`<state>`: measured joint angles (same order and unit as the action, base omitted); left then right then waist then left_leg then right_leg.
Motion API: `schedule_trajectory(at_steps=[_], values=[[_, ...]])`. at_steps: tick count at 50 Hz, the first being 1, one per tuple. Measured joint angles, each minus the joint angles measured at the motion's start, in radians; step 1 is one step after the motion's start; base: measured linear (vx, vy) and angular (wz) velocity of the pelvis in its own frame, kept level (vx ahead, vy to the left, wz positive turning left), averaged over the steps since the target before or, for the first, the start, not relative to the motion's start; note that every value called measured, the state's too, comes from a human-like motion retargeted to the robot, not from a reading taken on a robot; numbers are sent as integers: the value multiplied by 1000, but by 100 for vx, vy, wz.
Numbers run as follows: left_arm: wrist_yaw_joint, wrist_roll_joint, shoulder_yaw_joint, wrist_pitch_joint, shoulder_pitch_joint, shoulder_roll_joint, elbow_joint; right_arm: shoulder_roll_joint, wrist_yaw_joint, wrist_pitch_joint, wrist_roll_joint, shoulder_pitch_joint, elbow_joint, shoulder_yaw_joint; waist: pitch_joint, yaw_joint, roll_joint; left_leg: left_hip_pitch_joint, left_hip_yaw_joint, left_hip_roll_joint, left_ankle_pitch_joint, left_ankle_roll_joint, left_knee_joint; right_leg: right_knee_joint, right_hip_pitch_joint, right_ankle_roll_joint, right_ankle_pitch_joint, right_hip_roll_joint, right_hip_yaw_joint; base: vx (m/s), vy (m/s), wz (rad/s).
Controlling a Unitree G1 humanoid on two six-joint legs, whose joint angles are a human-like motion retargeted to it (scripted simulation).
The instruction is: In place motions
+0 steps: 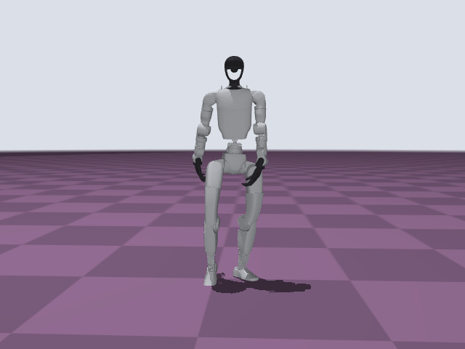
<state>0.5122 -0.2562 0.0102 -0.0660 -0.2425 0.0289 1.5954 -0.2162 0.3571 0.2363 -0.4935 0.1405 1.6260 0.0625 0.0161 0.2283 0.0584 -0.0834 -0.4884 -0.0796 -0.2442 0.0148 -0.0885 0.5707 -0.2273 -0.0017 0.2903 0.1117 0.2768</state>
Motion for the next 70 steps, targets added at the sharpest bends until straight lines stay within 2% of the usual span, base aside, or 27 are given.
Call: schedule_trajectory(at_steps=[2,5,12,17,20,23,25,26,27,30,32,35,38,40,43,47,52,57,60,63,67,70], values=[[-16,-3,-25,-8,44,0,18,-2,-17,1,-14,-20,-11,-10,-21,-23,-11,1,-8,23,-6,-3,-2,-168,86,50,-106,-22,-11,5,-10,-31],[-39,4,-71,-15,111,5,31,3,-35,-4,-10,-42,-16,-20,-47,-40,-39,-7,-3,62,-12,-11,2,-363,175,57,-231,-32,19,9,-16,-18],[-43,-12,-147,-26,258,82,52,19,-83,-32,118,-108,30,-54,-93,-94,-52,-5,-16,72,-9,-45,12,-509,193,29,-232,-54,-6,3,-20,-34],[-69,-25,-210,-41,344,116,74,36,-79,-59,214,-187,60,-113,-80,-69,-31,2,-16,31,-27,-57,-34,-470,183,8,-260,-61,11,-8,-23,8],[-101,-38,-263,-41,399,114,76,64,-85,-78,257,-222,41,-118,-76,-71,-38,42,4,10,-40,-48,-149,-453,188,7,-275,-42,13,-7,-20,5],[-124,-41,-291,-25,478,104,85,92,-93,-90,302,-268,25,-138,-75,-112,-78,136,-24,-43,76,-5,-417,-452,208,4,-280,2,-9,0,-25,-22],[-117,-48,-302,-32,508,100,103,121,-106,-65,325,-333,6,-133,-40,-131,-93,247,-8,-124,199,59,-689,-448,231,-2,-285,20,-7,-12,-17,-18],[-116,-54,-308,-38,527,95,104,136,-104,-66,335,-372,-10,-130,-17,-163,-87,326,57,-128,276,88,-795,-443,236,-8,-287,7,-24,-15,-18,-76],[-114,-61,-311,-45,547,91,105,151,-99,-67,343,-410,-28,-126,6,-199,-85,393,95,-146,309,115,-905,-432,240,-15,-290,-2,-44,-9,-21,-128],[-92,-94,-305,-80,598,84,105,187,-78,-68,343,-530,-104,-97,81,-292,-76,545,72,-302,150,195,-1249,-385,253,-52,-298,-29,-76,-5,-12,-90],[-84,-127,-310,-103,618,72,105,203,-78,-87,330,-610,-165,-73,128,-370,-75,665,95,-347,73,206,-1416,-352,251,-78,-302,-38,-107,-17,-9,-87],[-91,-156,-317,-106,640,65,105,208,-74,-124,335,-723,-261,-69,175,-470,-97,880,148,-332,16,167,-1585,-299,236,-97,-322,-20,-155,-16,-12,-86],[-97,-179,-319,-122,657,66,105,196,-77,-153,326,-795,-343,-54,232,-572,-141,991,125,-308,2,122,-1632,-250,224,-111,-333,32,-205,-4,-10,-81],[-87,-188,-321,-138,654,72,105,184,-94,-164,301,-831,-371,-41,266,-630,-175,1014,85,-284,0,100,-1620,-218,205,-114,-338,74,-233,-4,-8,-46],[-72,-183,-334,-141,638,82,105,165,-117,-161,284,-853,-376,-44,262,-651,-191,1005,64,-266,-3,99,-1576,-213,193,-107,-339,92,-222,0,-8,22],[-61,-173,-350,-121,603,88,105,171,-130,-172,262,-822,-354,-49,178,-597,-170,943,66,-276,-11,109,-1507,-253,187,-88,-336,68,-162,6,-2,79],[-58,-158,-356,-88,558,101,105,198,-135,-186,247,-717,-270,-62,59,-469,-136,778,71,-229,5,66,-1342,-321,203,-57,-322,50,-70,15,3,94],[-52,-127,-366,-58,483,121,73,213,-136,-209,205,-629,-206,-102,38,-362,-121,482,66,-102,46,17,-978,-349,234,-36,-317,53,-7,2,1,62],[-62,-112,-363,-57,458,131,49,220,-172,-228,164,-579,-185,-124,22,-311,-116,311,119,-5,97,-6,-694,-361,251,-27,-318,50,20,10,5,36],[-62,-100,-359,-52,448,137,38,228,-178,-230,151,-540,-167,-152,-10,-272,-88,159,177,52,136,-11,-409,-373,245,-25,-316,13,27,9,11,8],[-53,-101,-363,-55,424,138,38,226,-161,-227,139,-505,-155,-181,-37,-205,-35,36,208,58,77,-72,-144,-391,239,-22,-313,-50,49,7,14,20],[-49,-125,-366,-56,393,137,39,216,-156,-224,139,-482,-155,-175,-50,-163,-20,26,219,52,58,-87,-66,-417,237,-10,-308,-66,76,1,12,46]])
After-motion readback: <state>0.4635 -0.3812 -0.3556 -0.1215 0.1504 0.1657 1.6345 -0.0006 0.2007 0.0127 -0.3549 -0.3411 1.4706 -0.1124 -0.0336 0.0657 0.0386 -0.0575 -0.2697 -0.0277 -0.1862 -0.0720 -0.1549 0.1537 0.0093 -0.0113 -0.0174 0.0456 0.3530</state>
